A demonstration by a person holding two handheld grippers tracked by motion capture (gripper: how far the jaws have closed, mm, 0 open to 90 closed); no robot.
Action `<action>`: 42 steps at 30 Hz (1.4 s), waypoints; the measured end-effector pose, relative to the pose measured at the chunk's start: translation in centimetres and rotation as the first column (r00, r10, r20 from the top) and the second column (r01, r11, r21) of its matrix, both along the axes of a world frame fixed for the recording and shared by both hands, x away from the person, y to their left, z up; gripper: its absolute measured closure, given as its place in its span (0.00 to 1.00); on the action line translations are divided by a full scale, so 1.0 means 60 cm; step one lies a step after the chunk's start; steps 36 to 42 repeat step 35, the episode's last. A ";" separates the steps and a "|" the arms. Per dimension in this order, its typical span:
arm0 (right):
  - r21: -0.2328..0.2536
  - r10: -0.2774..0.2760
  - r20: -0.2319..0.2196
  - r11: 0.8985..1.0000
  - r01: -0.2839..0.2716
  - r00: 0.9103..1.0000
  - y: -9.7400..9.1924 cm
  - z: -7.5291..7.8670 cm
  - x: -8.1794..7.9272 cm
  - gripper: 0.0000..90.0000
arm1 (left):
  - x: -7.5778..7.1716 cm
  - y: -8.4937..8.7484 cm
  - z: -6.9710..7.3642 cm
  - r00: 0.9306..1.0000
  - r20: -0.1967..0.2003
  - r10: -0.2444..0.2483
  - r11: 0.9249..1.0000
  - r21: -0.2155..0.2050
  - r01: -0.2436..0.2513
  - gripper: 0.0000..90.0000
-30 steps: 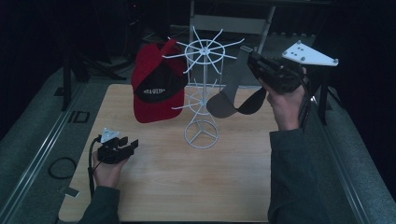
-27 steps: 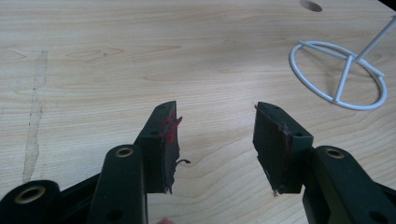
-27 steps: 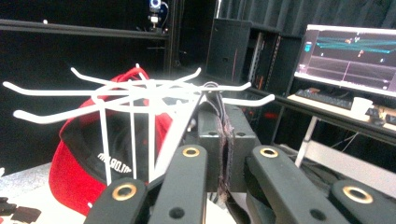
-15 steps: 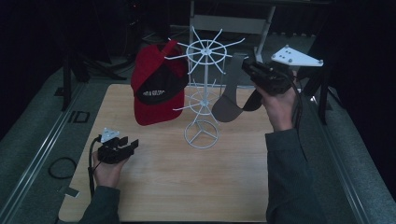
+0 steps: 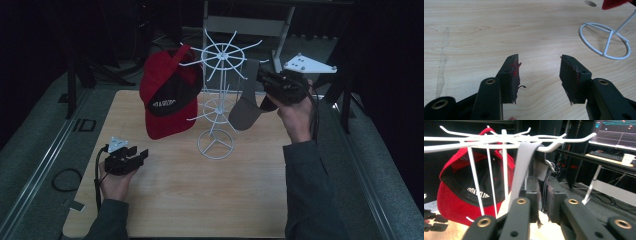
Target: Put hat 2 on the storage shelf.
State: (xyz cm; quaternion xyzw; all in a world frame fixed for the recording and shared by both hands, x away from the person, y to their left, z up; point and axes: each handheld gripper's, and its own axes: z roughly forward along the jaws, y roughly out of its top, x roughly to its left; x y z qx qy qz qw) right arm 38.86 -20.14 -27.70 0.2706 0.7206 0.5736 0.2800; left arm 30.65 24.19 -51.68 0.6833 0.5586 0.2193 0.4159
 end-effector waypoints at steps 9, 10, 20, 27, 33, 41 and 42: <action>0.004 -0.037 -0.015 0.999 0.037 0.999 -0.021 -0.013 0.002 0.81 | 0.001 -0.001 0.000 1.000 -0.001 0.001 1.000 -0.001 -0.001 0.56; 0.004 -0.042 -0.013 0.999 0.042 0.999 -0.024 -0.014 0.001 0.80 | 0.001 -0.001 0.000 1.000 0.000 0.001 1.000 0.000 -0.001 0.56; 0.026 -0.057 0.001 0.998 0.057 0.998 -0.046 -0.009 -0.014 0.58 | 0.001 -0.002 0.000 1.000 -0.002 -0.002 1.000 0.000 0.002 0.56; 0.008 -0.091 0.009 0.996 0.091 0.996 -0.047 -0.011 -0.016 0.47 | 0.002 -0.002 -0.001 1.000 -0.006 0.001 1.000 0.000 -0.001 0.55; 0.003 -0.115 0.021 0.993 0.115 0.993 -0.053 -0.016 -0.019 0.45 | 0.002 -0.002 -0.001 1.000 -0.006 0.003 1.000 0.000 -0.003 0.54; 0.003 -0.121 0.020 0.993 0.121 0.993 -0.059 -0.018 -0.020 0.45 | 0.002 -0.002 -0.001 1.000 -0.006 0.005 1.000 -0.001 -0.005 0.54; 0.003 -0.121 0.020 0.993 0.121 0.993 -0.059 -0.018 -0.020 0.45 | 0.002 -0.002 -0.001 1.000 -0.006 0.005 1.000 -0.001 -0.005 0.54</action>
